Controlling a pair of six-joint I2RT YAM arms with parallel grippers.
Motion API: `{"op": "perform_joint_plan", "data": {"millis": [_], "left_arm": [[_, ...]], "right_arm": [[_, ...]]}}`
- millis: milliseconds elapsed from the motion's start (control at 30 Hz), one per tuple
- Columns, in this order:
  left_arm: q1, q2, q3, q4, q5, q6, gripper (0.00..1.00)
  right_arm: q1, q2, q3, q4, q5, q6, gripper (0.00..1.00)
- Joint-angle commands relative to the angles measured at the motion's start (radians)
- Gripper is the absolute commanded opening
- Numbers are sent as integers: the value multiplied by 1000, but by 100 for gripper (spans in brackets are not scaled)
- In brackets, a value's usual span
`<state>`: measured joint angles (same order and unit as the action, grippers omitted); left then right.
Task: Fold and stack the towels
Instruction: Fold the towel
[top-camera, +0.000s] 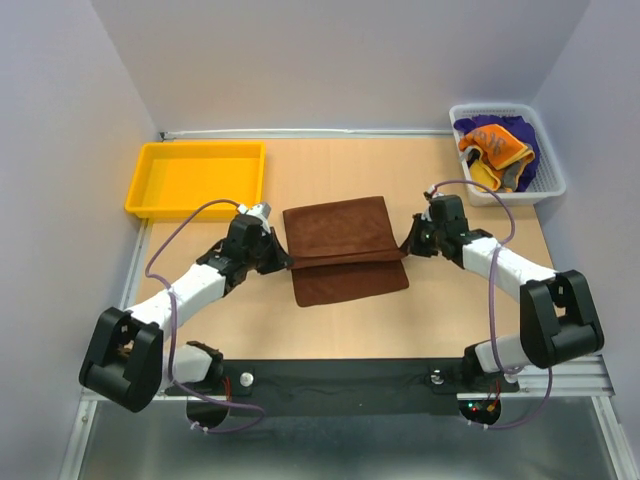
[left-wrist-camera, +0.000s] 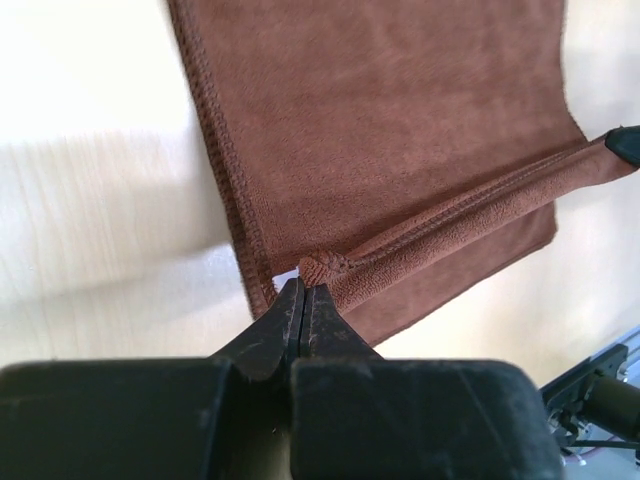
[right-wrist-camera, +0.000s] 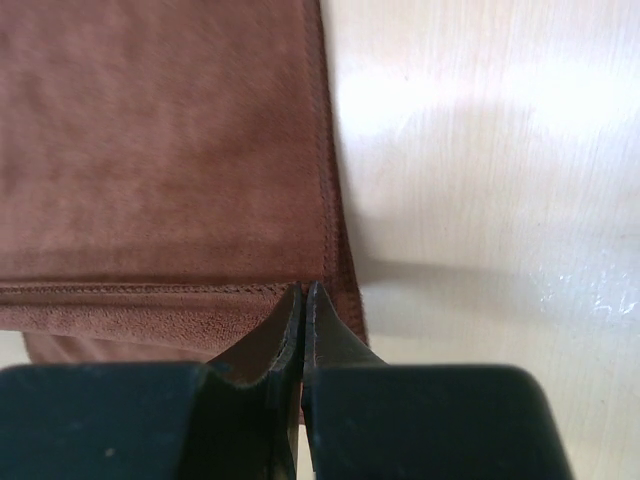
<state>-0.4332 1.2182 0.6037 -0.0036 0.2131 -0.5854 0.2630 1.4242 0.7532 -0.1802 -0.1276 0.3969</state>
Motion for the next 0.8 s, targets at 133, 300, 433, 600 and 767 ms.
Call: {"op": "perform_joint_plan", "data": {"millis": [133,300,433,600,767], "left_arm": [[-6,-104,28,-139,-80,21,0],[-16,-126,-1,-139,-72,9,0],[-21,-96,-41,-92,-66,7,0],[-42,-16,-94,-20,-49,-7,0],[-102,32,-133,40,-50,-51,0]], "right_arm": [[-24,-99,41,-53,118,-7,1],[-24,-145,17,-67,118,3,1],[-24,-148,-29,-67,123,13,1],[-24,-84,-55,-68,123,28,3],[-24,-27,-58,-65,151,30,7]]}}
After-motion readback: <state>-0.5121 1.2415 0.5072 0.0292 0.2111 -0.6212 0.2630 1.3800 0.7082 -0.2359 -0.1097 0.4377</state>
